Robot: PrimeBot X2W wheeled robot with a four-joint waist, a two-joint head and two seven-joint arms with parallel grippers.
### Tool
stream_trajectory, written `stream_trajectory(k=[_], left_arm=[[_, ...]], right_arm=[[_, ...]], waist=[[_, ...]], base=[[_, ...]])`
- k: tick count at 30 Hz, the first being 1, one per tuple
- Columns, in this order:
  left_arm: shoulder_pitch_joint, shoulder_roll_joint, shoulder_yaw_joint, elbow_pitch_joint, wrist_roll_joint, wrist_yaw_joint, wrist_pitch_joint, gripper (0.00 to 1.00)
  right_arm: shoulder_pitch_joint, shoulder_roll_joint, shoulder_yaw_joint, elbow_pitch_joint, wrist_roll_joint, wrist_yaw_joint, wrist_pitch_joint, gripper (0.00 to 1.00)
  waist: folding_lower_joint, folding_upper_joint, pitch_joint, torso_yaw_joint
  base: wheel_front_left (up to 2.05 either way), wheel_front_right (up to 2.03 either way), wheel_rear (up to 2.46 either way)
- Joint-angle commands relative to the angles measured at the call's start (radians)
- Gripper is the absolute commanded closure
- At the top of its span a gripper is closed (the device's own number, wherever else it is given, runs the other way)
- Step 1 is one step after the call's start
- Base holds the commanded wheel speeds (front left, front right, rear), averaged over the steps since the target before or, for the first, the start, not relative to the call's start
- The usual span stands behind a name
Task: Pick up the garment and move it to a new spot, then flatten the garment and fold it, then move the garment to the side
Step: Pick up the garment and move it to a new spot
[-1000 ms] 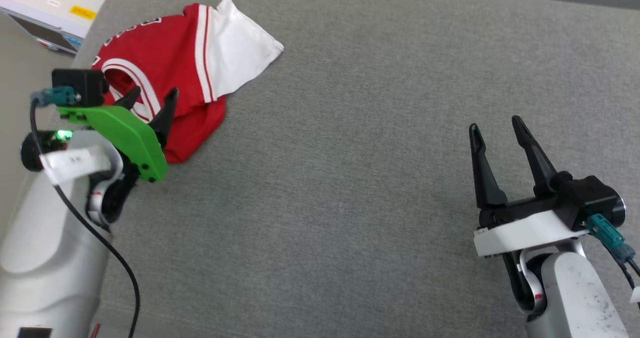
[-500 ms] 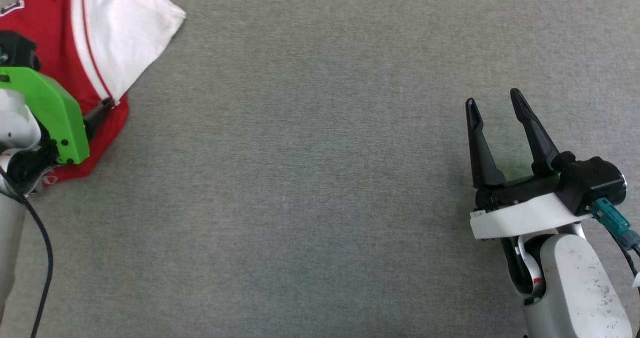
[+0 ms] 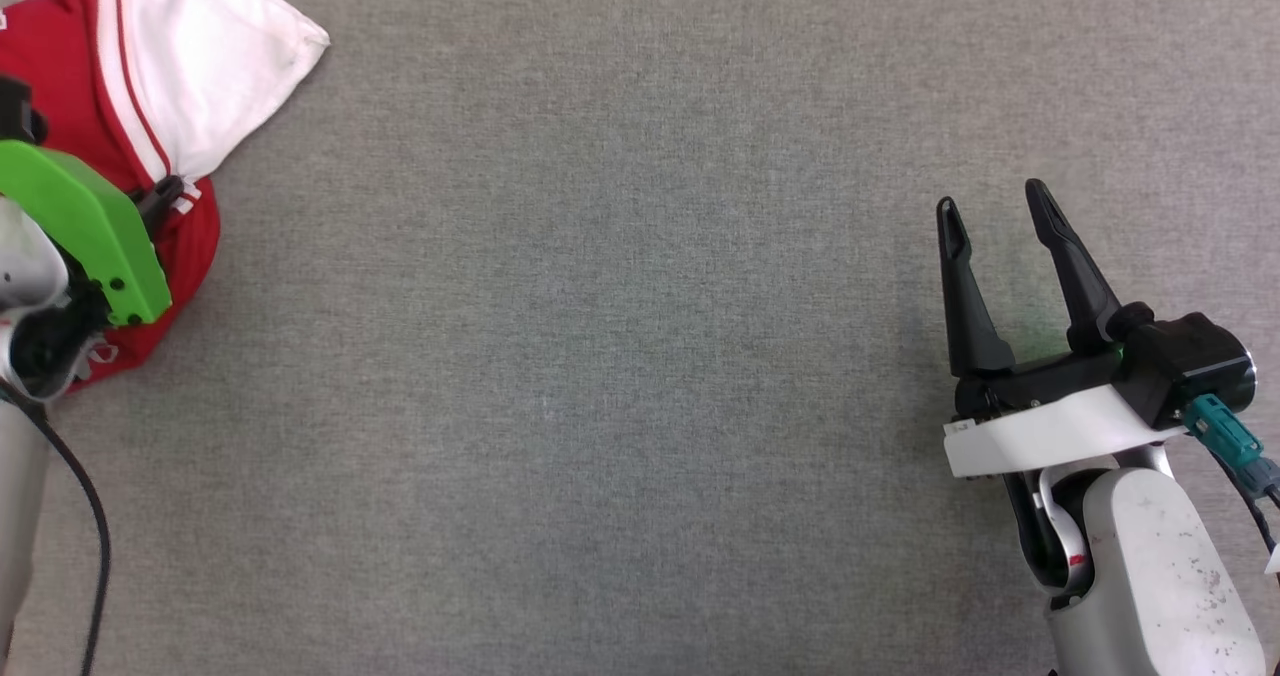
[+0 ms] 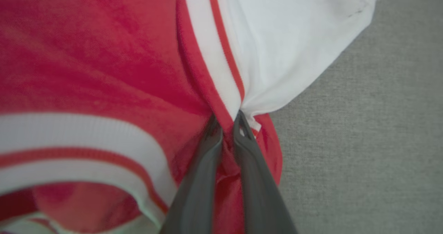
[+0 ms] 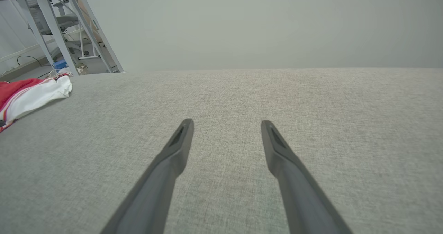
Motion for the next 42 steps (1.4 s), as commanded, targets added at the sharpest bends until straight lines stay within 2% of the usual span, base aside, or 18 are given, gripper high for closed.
stream_trajectory(k=[1, 4, 9, 14, 20, 24, 30, 35, 41, 42], left_arm=[[0.038, -0.022, -0.009, -0.002, 0.018, -0.002, -0.054, 1.00], [0.061, -0.022, -0.011, -0.025, 0.068, -0.002, -0.204, 1.00], [0.107, -0.042, -0.008, -0.058, 0.099, -0.002, -0.365, 1.00], [0.139, -0.068, -0.031, -0.128, 0.125, 0.003, -0.430, 1.00], [0.175, -0.127, -0.115, -0.231, 0.156, 0.010, -0.408, 1.00], [0.192, -0.192, -0.184, -0.277, 0.177, 0.016, -0.394, 1.00], [0.196, -0.334, -0.294, -0.261, 0.203, 0.026, -0.401, 1.00], [0.174, -0.469, -0.378, -0.176, 0.234, 0.034, -0.440, 1.00], [0.140, -0.559, -0.462, -0.034, 0.253, 0.037, -0.494, 1.00], [0.137, -0.564, -0.478, -0.014, 0.252, 0.037, -0.498, 0.81]], right_arm=[[-0.003, -0.003, -0.001, 0.004, 0.000, -0.001, -0.005, 0.00], [0.015, -0.003, -0.008, 0.016, 0.016, -0.001, -0.005, 0.00], [0.063, -0.003, -0.016, 0.036, 0.034, -0.001, -0.005, 0.00], [0.112, -0.003, -0.034, 0.047, 0.076, -0.001, -0.005, 0.00], [0.154, -0.003, -0.041, 0.055, 0.103, -0.001, -0.005, 0.00], [0.171, -0.003, -0.040, 0.053, 0.115, -0.001, -0.005, 0.00], [0.184, -0.003, -0.067, 0.043, 0.120, -0.001, -0.005, 0.00], [0.174, -0.003, -0.097, 0.029, 0.121, -0.001, -0.005, 0.00], [0.162, -0.003, -0.119, 0.017, 0.134, -0.001, -0.005, 0.00], [0.161, -0.003, -0.120, 0.016, 0.136, -0.001, -0.005, 0.00]], waist=[[0.0000, -0.0001, -0.041, 0.009], [0.0000, -0.0001, -0.096, 0.015], [0.0000, -0.0001, -0.208, 0.022], [0.0000, -0.0001, -0.309, 0.023], [0.0000, -0.0001, -0.391, 0.010], [0.0000, -0.0001, -0.420, -0.016], [0.0000, -0.0001, -0.428, -0.077], [0.0000, -0.0001, -0.410, -0.144], [0.0000, -0.0001, -0.388, -0.212], [0.0000, -0.0001, -0.385, -0.217]], base=[[0.00, 0.00, 0.00], [0.00, 0.00, 0.00], [0.00, 0.00, 0.00], [0.00, 0.00, 0.00], [0.00, 0.00, 0.00], [0.00, 0.00, 0.00], [0.00, 0.00, 0.00], [0.00, 0.00, 0.00], [0.00, 0.00, 0.00], [0.00, 0.00, 0.00]])
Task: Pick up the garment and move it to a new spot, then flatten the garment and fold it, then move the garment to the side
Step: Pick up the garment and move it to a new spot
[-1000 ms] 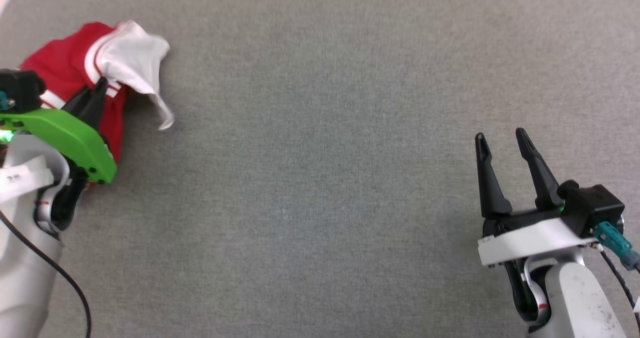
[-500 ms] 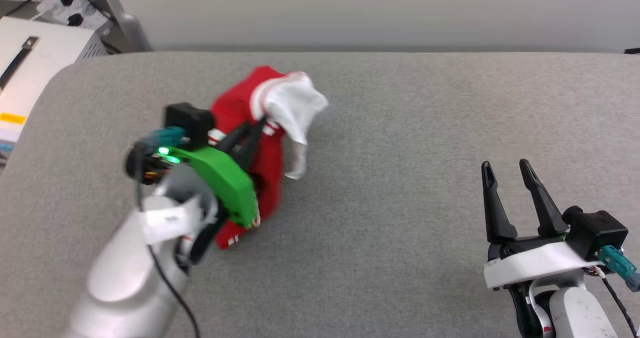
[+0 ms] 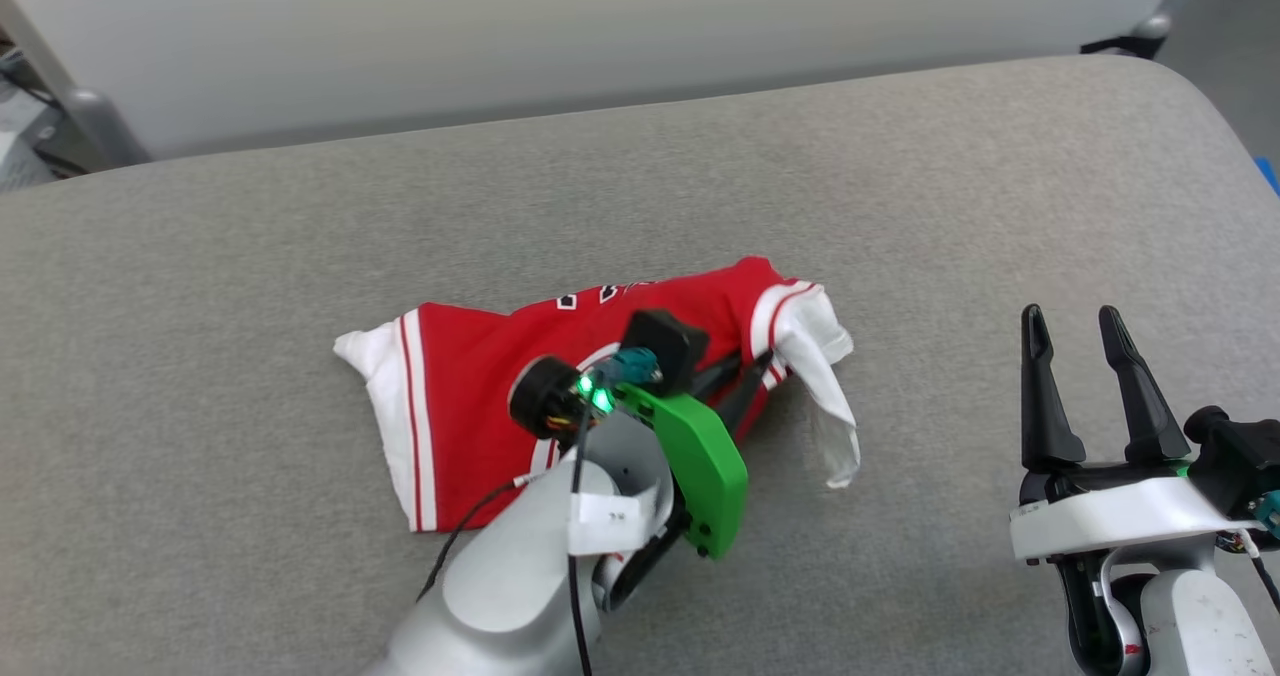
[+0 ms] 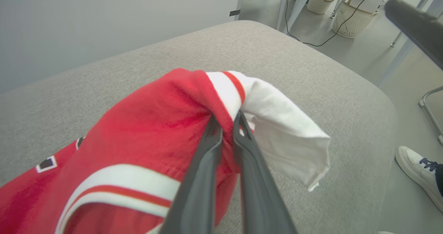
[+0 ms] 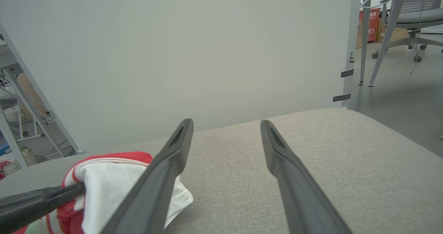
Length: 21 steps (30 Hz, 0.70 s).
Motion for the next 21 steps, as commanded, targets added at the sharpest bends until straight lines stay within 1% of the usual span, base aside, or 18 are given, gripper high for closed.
stream_trajectory(k=[1, 4, 7, 10, 13, 14, 15, 19, 21], left_arm=[[-0.015, -0.005, -0.025, 0.024, 0.002, 0.001, -0.007, 0.00], [-0.018, -0.011, -0.084, 0.073, -0.003, -0.006, -0.010, 0.00], [-0.025, -0.012, -0.124, 0.108, -0.031, -0.011, -0.039, 0.00], [-0.029, -0.012, -0.130, 0.130, -0.045, -0.007, -0.065, 0.00], [-0.031, -0.012, -0.108, 0.143, -0.063, 0.002, -0.112, 0.00], [-0.034, 0.001, -0.073, 0.143, -0.077, 0.011, -0.165, 0.00], [-0.034, 0.041, -0.033, 0.133, -0.081, 0.031, -0.217, 0.00], [-0.022, 0.118, 0.030, 0.090, -0.075, 0.067, -0.261, 0.00], [-0.006, 0.155, 0.053, 0.056, -0.067, 0.069, -0.272, 0.00]], right_arm=[[-0.007, -0.002, 0.001, -0.005, 0.006, -0.001, -0.005, 0.00], [-0.007, -0.002, 0.000, -0.006, 0.008, -0.001, -0.005, 0.00], [-0.004, -0.002, -0.006, -0.001, 0.010, -0.001, -0.005, 0.00], [0.000, -0.002, -0.006, 0.006, 0.006, -0.001, -0.005, 0.00], [0.007, -0.002, -0.010, 0.014, 0.001, -0.001, -0.005, 0.00], [0.017, -0.002, -0.015, 0.022, -0.008, -0.001, -0.005, 0.00], [0.033, -0.002, -0.024, 0.030, -0.017, -0.001, -0.005, 0.00], [0.050, -0.002, -0.033, 0.037, -0.028, -0.001, -0.005, 0.00], [0.057, -0.002, -0.035, 0.038, -0.035, -0.001, -0.005, 0.00]], waist=[[0.0001, 0.0000, 0.022, -0.044], [0.0001, 0.0000, 0.028, -0.050], [0.0001, 0.0000, 0.026, -0.033], [0.0001, 0.0000, 0.013, -0.006], [0.0001, 0.0000, -0.011, 0.030], [0.0001, 0.0000, -0.038, 0.069], [0.0001, 0.0000, -0.068, 0.107], [0.0001, 0.0000, -0.094, 0.146], [0.0001, 0.0000, -0.102, 0.160]], base=[[0.00, 0.00, 0.00], [0.00, 0.00, 0.00], [0.00, 0.00, 0.00], [0.00, 0.00, 0.00], [0.00, 0.00, 0.00], [0.00, 0.00, 0.00], [0.00, 0.00, 0.00], [0.00, 0.00, 0.00], [0.00, 0.00, 0.00]])
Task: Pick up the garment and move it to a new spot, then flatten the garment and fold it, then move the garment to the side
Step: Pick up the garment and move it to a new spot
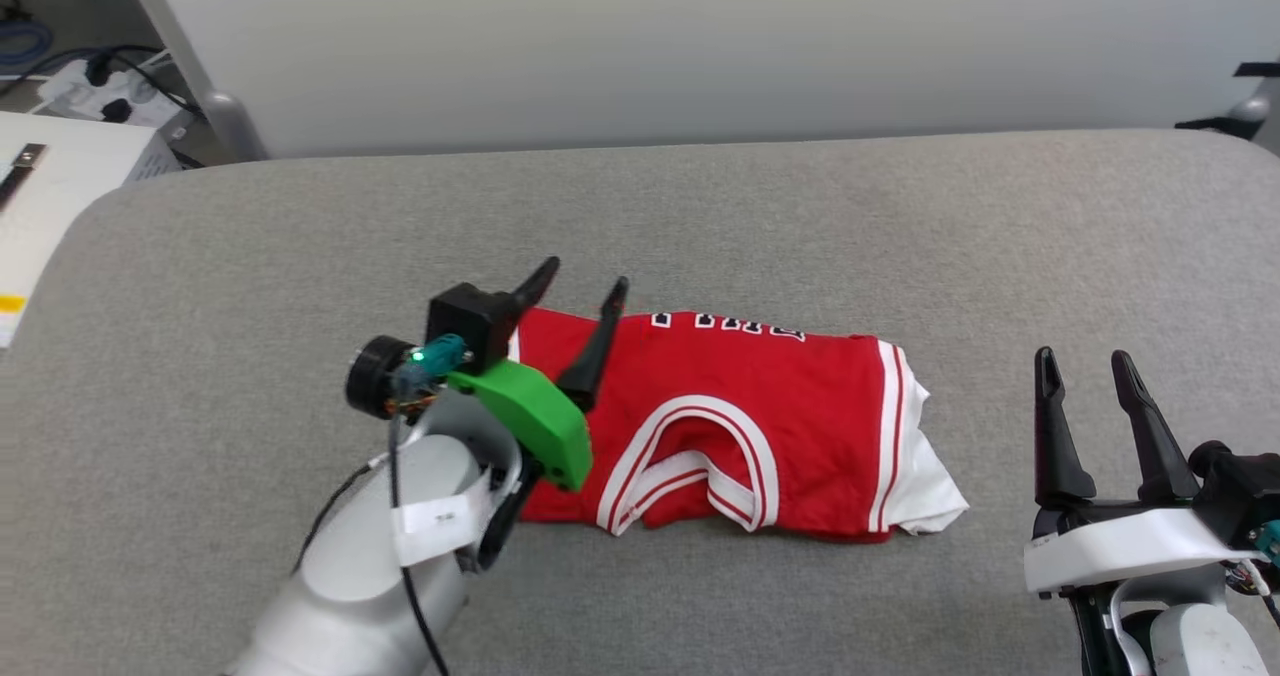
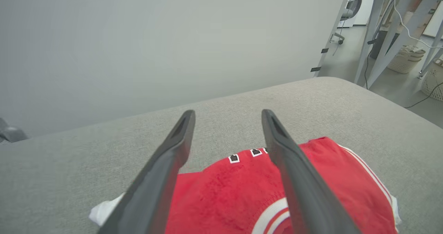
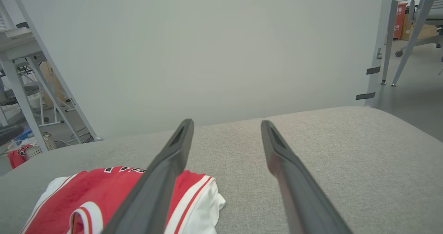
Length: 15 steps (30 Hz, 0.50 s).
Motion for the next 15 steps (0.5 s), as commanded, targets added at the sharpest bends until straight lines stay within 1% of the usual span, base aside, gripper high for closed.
stream_trajectory(k=[1, 4, 8, 11, 15], left_arm=[[0.024, 0.025, 0.021, -0.026, 0.003, 0.009, -0.009, 0.00], [0.092, 0.079, 0.100, -0.121, 0.017, 0.034, -0.014, 0.00], [0.235, 0.112, 0.223, -0.278, 0.056, 0.060, -0.014, 0.00], [0.351, 0.104, 0.302, -0.374, 0.087, 0.068, -0.014, 0.00], [0.482, 0.059, 0.391, -0.465, 0.142, 0.065, -0.014, 0.00]], right_arm=[[0.019, -0.003, -0.004, 0.003, -0.012, -0.001, -0.005, 0.00], [0.030, -0.003, -0.009, 0.003, -0.022, -0.001, -0.005, 0.00], [0.043, -0.003, -0.008, 0.002, -0.037, -0.001, -0.005, 0.00], [0.057, -0.003, -0.013, 0.004, -0.041, -0.001, -0.005, 0.00], [0.080, -0.003, -0.021, 0.014, -0.039, -0.001, -0.005, 0.00]], waist=[[0.0001, 0.0000, -0.046, 0.053], [0.0001, 0.0000, -0.054, 0.068], [0.0001, 0.0000, -0.060, 0.078], [0.0001, 0.0000, -0.064, 0.084], [0.0001, 0.0000, -0.066, 0.090]], base=[[0.00, 0.00, 0.00], [0.00, 0.00, 0.00], [0.00, 0.00, 0.00], [0.00, 0.00, 0.00], [0.00, 0.00, 0.00]])
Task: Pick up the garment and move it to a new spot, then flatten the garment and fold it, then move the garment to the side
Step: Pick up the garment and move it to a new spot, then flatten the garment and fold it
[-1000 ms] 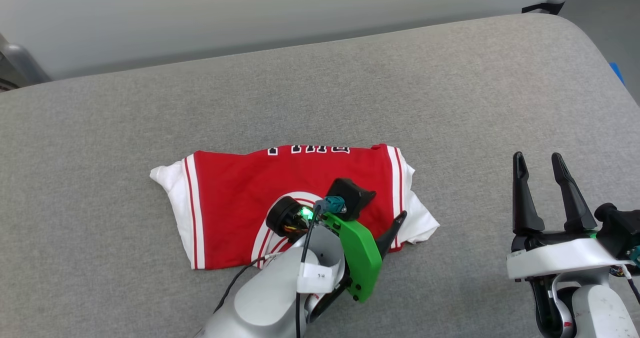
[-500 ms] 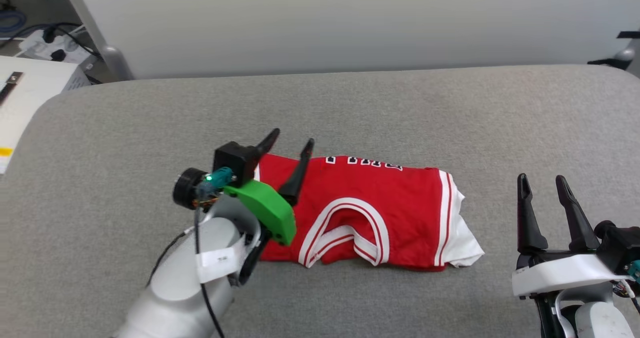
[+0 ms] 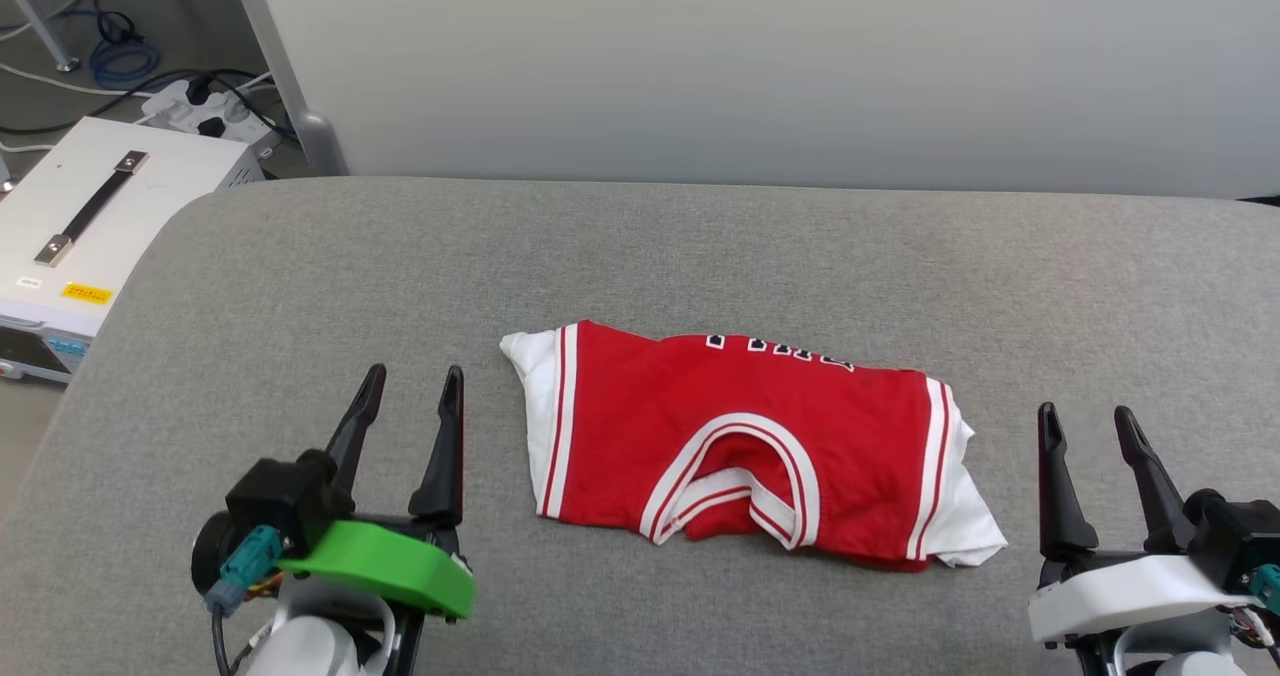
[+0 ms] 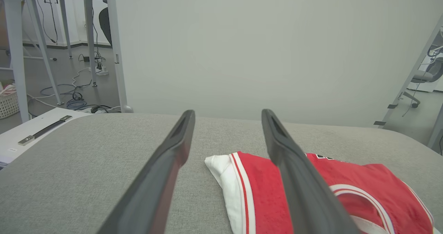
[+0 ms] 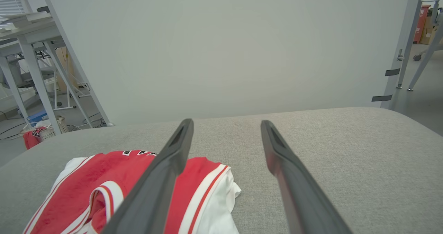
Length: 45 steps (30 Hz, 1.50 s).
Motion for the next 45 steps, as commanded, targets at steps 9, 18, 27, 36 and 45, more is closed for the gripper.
stream_trajectory(k=[9, 18, 27, 36, 45], left_arm=[[0.068, -0.089, 0.075, -0.024, 0.116, -0.076, -0.006, 0.00], [0.058, -0.135, 0.123, -0.005, 0.164, -0.124, -0.006, 0.00], [0.024, -0.159, 0.136, 0.016, 0.197, -0.152, -0.006, 0.00], [0.006, -0.171, 0.141, 0.033, 0.216, -0.163, -0.006, 0.00], [0.011, -0.174, 0.155, 0.049, 0.222, -0.167, -0.006, 0.00]], right_arm=[[0.010, -0.003, -0.004, 0.013, -0.015, -0.001, -0.005, 0.00], [-0.037, -0.019, -0.025, 0.062, -0.032, -0.001, 0.253, 0.00], [-0.084, -0.014, -0.064, 0.146, -0.036, -0.001, 0.542, 0.00], [-0.097, -0.006, -0.039, 0.228, -0.043, -0.001, 0.601, 0.00], [-0.101, -0.008, -0.021, 0.262, -0.048, -0.001, 0.557, 1.00]], waist=[[0.0001, 0.0000, 0.013, 0.011], [0.0001, 0.0000, 0.060, 0.024], [0.0001, 0.0000, 0.118, 0.056], [0.0001, 0.0000, 0.143, 0.083], [0.0001, 0.0000, 0.115, 0.073]], base=[[0.00, 0.00, 0.00], [0.00, 0.00, 0.00], [0.00, 0.00, 0.00], [0.00, 0.00, 0.00], [0.00, 0.00, 0.00]])
